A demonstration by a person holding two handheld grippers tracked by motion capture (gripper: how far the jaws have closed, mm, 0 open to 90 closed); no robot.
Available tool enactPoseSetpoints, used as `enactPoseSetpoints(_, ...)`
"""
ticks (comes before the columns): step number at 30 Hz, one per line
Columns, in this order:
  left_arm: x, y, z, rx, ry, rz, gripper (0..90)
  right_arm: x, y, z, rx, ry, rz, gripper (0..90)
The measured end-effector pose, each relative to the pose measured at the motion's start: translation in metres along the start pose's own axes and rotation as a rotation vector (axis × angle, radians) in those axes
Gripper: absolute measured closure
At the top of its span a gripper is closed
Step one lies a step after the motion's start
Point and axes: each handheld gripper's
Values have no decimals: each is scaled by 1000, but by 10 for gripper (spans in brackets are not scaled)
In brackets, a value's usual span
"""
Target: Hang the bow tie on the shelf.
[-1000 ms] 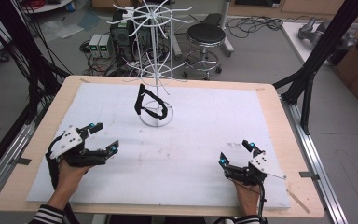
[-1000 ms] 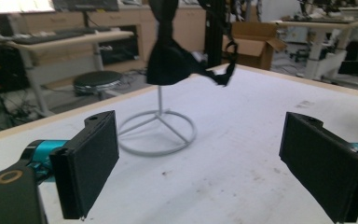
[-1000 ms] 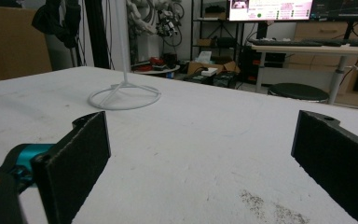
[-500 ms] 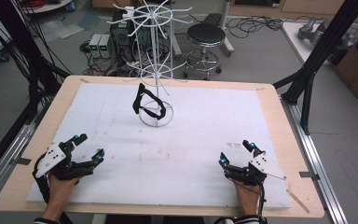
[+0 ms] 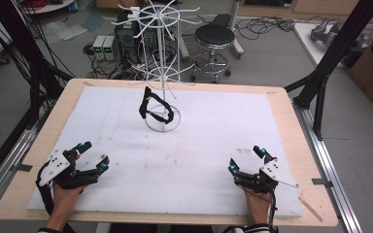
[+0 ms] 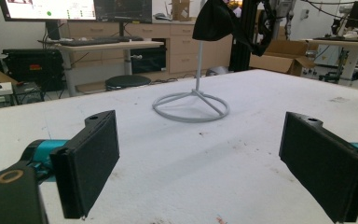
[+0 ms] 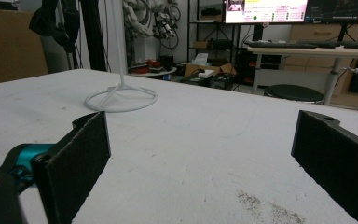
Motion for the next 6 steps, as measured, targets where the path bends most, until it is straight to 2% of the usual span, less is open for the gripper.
enactPoseSetpoints(6, -2, -1, 1, -13, 16, -7, 127, 0, 0, 0, 6, 2, 0, 34)
Point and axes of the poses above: each handheld gripper's, and its own axes: x roughly forward along the jaws, z roughly out of its underside, y roughly to its right, and after that the axes turned 12 degrees about -z, right-handed
